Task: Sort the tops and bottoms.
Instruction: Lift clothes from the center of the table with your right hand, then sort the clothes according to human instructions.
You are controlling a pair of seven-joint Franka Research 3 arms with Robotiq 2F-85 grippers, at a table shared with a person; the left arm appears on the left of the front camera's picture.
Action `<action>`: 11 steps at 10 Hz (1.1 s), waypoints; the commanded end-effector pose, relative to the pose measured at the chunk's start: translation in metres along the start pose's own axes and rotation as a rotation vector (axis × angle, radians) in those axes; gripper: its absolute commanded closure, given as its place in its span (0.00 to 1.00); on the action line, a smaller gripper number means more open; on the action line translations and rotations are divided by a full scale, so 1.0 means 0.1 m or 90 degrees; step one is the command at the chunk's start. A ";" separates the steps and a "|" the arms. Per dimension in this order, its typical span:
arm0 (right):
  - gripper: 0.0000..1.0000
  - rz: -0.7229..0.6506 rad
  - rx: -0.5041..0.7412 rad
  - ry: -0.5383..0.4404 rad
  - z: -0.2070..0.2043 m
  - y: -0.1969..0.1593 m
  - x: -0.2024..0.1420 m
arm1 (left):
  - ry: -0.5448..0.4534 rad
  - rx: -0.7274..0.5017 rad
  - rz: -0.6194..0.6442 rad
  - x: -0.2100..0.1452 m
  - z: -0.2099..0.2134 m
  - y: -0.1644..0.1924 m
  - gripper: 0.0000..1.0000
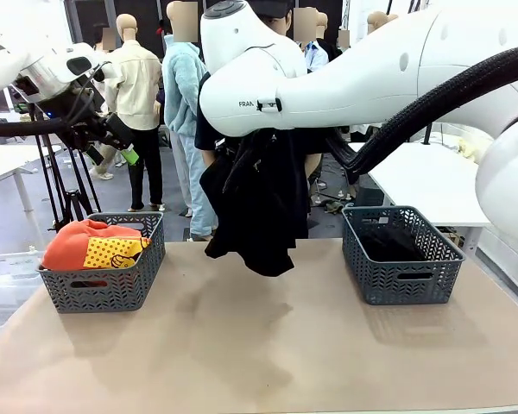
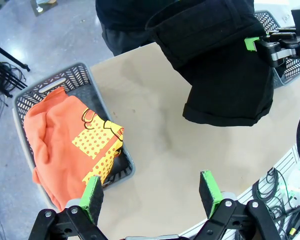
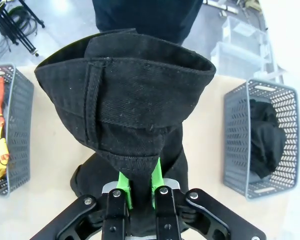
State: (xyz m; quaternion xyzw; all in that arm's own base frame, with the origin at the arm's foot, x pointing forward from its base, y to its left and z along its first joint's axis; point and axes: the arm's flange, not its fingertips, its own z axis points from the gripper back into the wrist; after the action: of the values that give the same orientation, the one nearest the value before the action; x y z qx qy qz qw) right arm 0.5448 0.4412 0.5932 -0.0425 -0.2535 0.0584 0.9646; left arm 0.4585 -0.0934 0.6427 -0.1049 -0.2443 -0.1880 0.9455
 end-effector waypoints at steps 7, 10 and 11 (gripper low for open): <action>1.00 -0.005 0.008 0.001 0.06 -0.02 0.01 | -0.002 0.001 0.001 -0.01 0.01 0.00 0.00; 1.00 -0.005 0.008 0.001 0.06 -0.02 0.01 | -0.002 0.001 0.001 -0.01 0.01 0.00 0.00; 1.00 -0.005 0.008 0.001 0.06 -0.02 0.01 | -0.002 0.001 0.001 -0.01 0.01 0.00 0.00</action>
State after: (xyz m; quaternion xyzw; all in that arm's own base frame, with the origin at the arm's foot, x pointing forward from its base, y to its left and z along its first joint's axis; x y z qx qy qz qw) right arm 0.5447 0.4412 0.5934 -0.0424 -0.2535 0.0584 0.9646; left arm 0.4585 -0.0934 0.6427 -0.1049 -0.2443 -0.1880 0.9455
